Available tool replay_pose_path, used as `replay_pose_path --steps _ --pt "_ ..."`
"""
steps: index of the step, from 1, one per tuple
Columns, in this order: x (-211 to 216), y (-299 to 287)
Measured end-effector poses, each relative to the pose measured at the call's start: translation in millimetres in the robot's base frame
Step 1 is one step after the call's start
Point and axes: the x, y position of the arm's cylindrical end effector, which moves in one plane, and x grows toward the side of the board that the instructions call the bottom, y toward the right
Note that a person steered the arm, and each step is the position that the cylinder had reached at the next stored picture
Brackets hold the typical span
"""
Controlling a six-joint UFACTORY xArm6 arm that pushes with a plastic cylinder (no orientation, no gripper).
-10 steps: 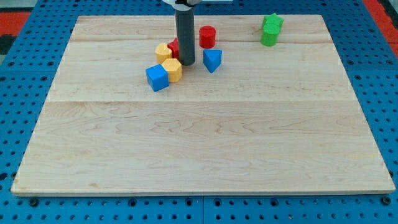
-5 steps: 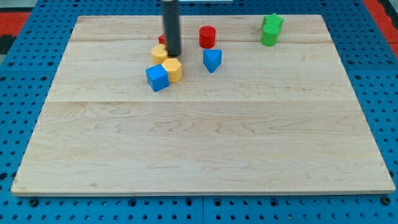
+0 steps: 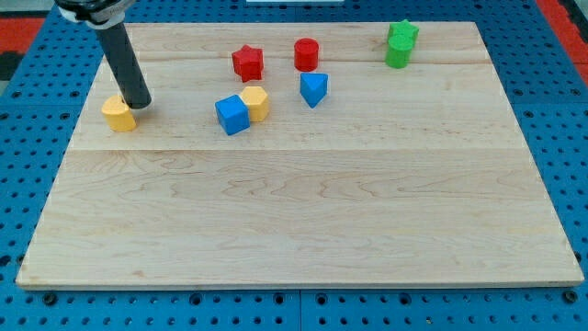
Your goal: Push the yellow heart towards the bottom left of the board
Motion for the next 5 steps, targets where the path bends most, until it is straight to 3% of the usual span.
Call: replay_pose_path --steps 1,2,3,5 --pt "-5 -22" --pt "44 -15" --pt "66 -16" --pt "22 -21"
